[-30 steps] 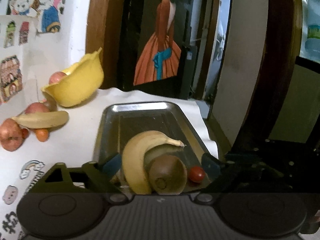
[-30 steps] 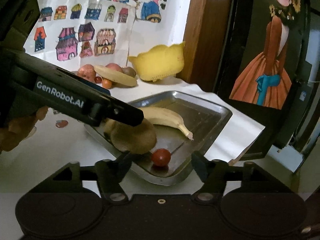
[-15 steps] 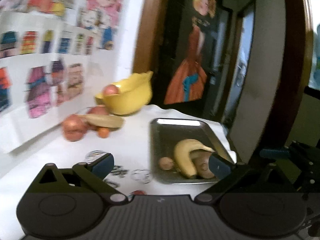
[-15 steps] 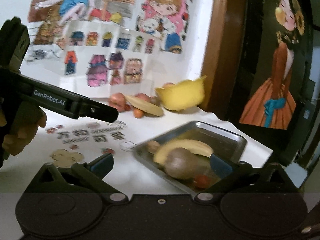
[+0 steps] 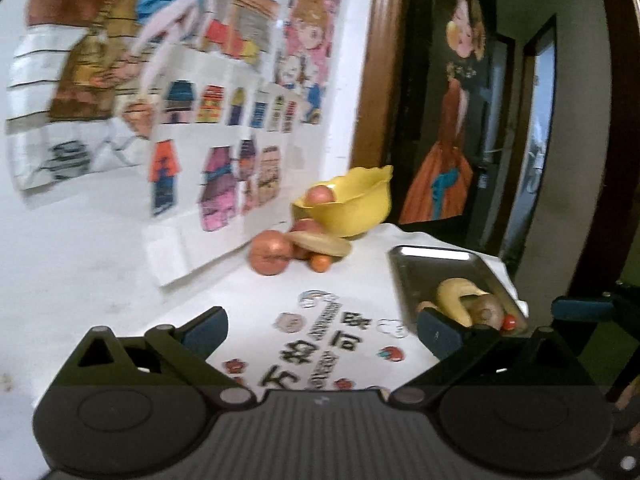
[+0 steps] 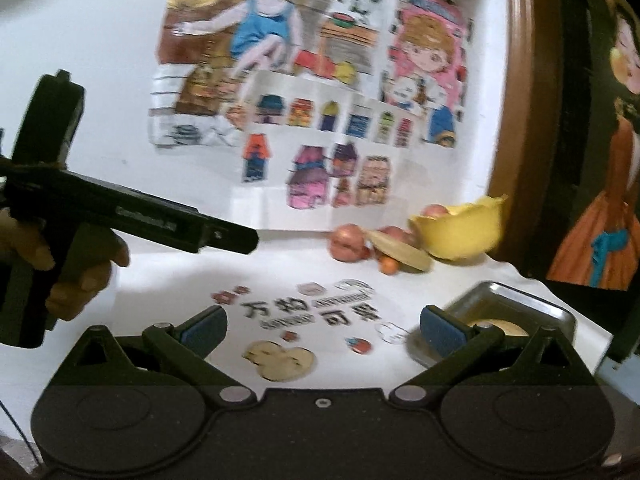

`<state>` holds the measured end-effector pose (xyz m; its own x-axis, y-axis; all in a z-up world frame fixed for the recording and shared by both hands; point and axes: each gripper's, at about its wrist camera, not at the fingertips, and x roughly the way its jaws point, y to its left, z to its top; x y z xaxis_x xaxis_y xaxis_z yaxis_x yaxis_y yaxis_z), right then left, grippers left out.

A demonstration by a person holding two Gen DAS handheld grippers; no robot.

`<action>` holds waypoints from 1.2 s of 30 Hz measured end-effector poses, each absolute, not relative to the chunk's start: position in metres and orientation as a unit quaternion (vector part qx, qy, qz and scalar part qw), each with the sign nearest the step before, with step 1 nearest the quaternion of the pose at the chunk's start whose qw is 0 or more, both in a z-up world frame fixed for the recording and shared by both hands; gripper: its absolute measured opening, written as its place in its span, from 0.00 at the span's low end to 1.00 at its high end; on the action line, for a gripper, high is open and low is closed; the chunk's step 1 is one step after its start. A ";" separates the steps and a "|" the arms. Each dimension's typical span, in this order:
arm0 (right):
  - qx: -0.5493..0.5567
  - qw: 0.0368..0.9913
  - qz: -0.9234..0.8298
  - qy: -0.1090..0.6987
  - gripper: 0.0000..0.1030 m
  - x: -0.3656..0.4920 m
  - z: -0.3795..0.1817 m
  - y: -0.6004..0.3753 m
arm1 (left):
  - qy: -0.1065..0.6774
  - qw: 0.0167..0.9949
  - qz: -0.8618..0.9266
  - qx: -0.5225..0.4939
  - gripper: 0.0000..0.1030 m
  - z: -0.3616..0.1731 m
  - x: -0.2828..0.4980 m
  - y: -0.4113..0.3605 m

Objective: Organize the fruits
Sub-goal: 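Lift both open tools away from the tray, then move the left tool toward a red apple while the right tool approaches the fruit pile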

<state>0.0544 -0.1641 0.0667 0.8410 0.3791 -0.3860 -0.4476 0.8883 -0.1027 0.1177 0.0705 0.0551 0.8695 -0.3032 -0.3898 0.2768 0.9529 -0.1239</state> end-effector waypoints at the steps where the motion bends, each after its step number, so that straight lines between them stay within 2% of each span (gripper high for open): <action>1: -0.093 0.953 0.223 0.181 0.99 0.055 0.069 -0.160 | 0.207 0.967 -0.144 -0.031 1.00 0.056 0.118 0.075; 12: -0.107 0.955 0.210 0.182 0.99 0.106 0.091 -0.141 | 0.231 0.969 -0.082 -0.016 1.00 0.053 0.158 0.105; 28: -0.208 0.934 0.192 0.219 0.99 0.289 0.064 -0.172 | 0.248 0.962 -0.111 0.015 1.00 0.017 0.294 0.066; 36: -0.294 0.903 0.222 0.220 0.89 0.362 0.020 -0.161 | 0.254 0.960 -0.111 0.040 1.00 -0.007 0.351 0.051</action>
<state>0.3619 -0.1611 0.0203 0.8046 0.2708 -0.5284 -0.5297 0.7295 -0.4327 0.3513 0.0512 -0.0071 0.8465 -0.1924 -0.4964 0.2331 0.9722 0.0208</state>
